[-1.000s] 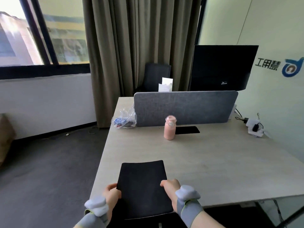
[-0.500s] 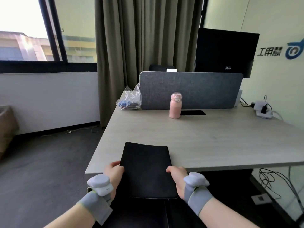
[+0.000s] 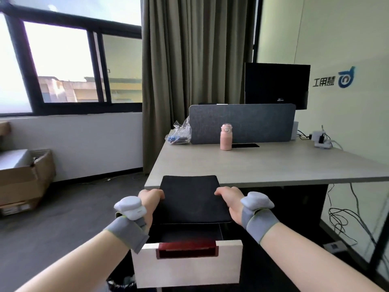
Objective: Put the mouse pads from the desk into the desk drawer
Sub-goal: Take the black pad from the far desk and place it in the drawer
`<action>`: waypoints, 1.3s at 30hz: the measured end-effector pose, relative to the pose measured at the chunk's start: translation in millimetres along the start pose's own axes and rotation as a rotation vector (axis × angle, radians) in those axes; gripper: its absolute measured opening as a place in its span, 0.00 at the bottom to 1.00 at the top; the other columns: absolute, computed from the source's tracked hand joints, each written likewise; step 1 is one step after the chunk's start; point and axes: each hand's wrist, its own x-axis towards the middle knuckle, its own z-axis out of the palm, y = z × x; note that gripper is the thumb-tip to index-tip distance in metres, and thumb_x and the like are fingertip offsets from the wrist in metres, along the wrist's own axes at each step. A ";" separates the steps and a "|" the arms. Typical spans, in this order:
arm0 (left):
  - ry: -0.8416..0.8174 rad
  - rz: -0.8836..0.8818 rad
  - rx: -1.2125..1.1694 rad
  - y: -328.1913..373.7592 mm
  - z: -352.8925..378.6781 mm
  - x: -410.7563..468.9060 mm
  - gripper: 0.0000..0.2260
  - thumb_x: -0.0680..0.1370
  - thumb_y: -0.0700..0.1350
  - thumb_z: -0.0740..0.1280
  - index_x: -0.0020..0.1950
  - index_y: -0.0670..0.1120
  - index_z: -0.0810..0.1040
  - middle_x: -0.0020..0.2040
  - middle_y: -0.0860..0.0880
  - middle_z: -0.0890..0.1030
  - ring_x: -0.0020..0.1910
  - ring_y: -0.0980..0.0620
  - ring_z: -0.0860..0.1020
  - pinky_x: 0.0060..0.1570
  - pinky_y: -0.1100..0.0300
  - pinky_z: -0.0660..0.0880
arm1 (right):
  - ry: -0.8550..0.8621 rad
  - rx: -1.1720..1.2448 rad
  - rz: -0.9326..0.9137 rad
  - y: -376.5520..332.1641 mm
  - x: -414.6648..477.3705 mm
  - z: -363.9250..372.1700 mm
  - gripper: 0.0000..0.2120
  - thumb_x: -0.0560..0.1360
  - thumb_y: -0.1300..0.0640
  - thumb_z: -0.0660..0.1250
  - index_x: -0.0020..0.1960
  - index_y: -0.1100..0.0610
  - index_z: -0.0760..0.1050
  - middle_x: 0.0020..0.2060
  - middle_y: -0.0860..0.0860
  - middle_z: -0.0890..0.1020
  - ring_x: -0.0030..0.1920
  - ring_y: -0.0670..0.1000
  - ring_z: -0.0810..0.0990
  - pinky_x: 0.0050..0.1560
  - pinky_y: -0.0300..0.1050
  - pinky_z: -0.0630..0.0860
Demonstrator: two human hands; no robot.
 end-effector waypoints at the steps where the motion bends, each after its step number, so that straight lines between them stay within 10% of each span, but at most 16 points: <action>1: 0.006 0.008 0.008 0.0 -0.7 -2.1 0.16 0.68 0.38 0.65 0.54 0.36 0.75 0.43 0.40 0.75 0.45 0.41 0.75 0.50 0.49 0.75 | 0.001 0.001 -0.005 -1.0 -0.5 -0.8 0.23 0.68 0.57 0.66 0.61 0.61 0.68 0.55 0.59 0.74 0.55 0.58 0.74 0.63 0.55 0.72; 6: -0.001 0.037 -0.002 -7.5 -8.8 -9.2 0.02 0.69 0.36 0.65 0.41 0.39 0.76 0.39 0.42 0.73 0.41 0.44 0.72 0.42 0.57 0.69 | -0.030 0.007 -0.012 1.7 -5.6 4.8 0.10 0.69 0.59 0.65 0.48 0.59 0.68 0.41 0.56 0.72 0.43 0.56 0.72 0.48 0.50 0.71; 12: -0.041 0.003 0.026 -31.9 9.0 48.7 0.09 0.70 0.32 0.61 0.32 0.42 0.74 0.32 0.45 0.71 0.34 0.48 0.69 0.35 0.62 0.67 | -0.063 -0.029 0.089 26.5 53.0 23.5 0.09 0.72 0.60 0.63 0.38 0.56 0.64 0.34 0.54 0.67 0.31 0.50 0.66 0.31 0.40 0.64; 18: -0.007 -0.033 0.138 -72.9 35.1 112.9 0.15 0.72 0.31 0.62 0.57 0.36 0.80 0.38 0.45 0.77 0.43 0.47 0.73 0.39 0.62 0.70 | -0.046 -0.101 0.187 72.1 119.6 46.8 0.10 0.70 0.60 0.65 0.49 0.61 0.69 0.49 0.59 0.74 0.56 0.60 0.75 0.58 0.50 0.73; 23: -0.019 0.004 0.381 -87.8 52.1 143.9 0.15 0.71 0.38 0.63 0.56 0.45 0.79 0.49 0.45 0.82 0.53 0.44 0.79 0.59 0.57 0.74 | -0.061 -0.257 0.223 80.5 149.5 59.8 0.24 0.73 0.56 0.63 0.66 0.62 0.66 0.60 0.59 0.73 0.60 0.57 0.72 0.64 0.49 0.69; 32: -0.105 0.054 0.640 -76.5 42.7 135.9 0.18 0.76 0.43 0.60 0.67 0.48 0.73 0.64 0.48 0.78 0.63 0.50 0.76 0.63 0.63 0.69 | -0.090 -0.280 0.233 74.6 126.2 59.0 0.27 0.73 0.52 0.61 0.70 0.60 0.65 0.67 0.58 0.70 0.67 0.59 0.69 0.67 0.52 0.66; 36: -0.141 0.048 0.526 -66.8 34.7 115.8 0.16 0.75 0.41 0.60 0.62 0.45 0.76 0.45 0.48 0.80 0.42 0.51 0.78 0.41 0.63 0.74 | -0.192 -0.241 0.188 61.9 97.0 51.5 0.06 0.74 0.57 0.61 0.48 0.58 0.72 0.41 0.52 0.72 0.39 0.50 0.70 0.47 0.43 0.70; 39: -0.178 0.043 0.420 -62.0 26.2 84.2 0.10 0.74 0.38 0.60 0.52 0.45 0.77 0.34 0.49 0.74 0.36 0.50 0.74 0.37 0.63 0.69 | -0.288 -0.208 0.155 48.5 58.0 44.3 0.09 0.74 0.59 0.59 0.36 0.57 0.70 0.32 0.51 0.70 0.32 0.47 0.66 0.41 0.40 0.69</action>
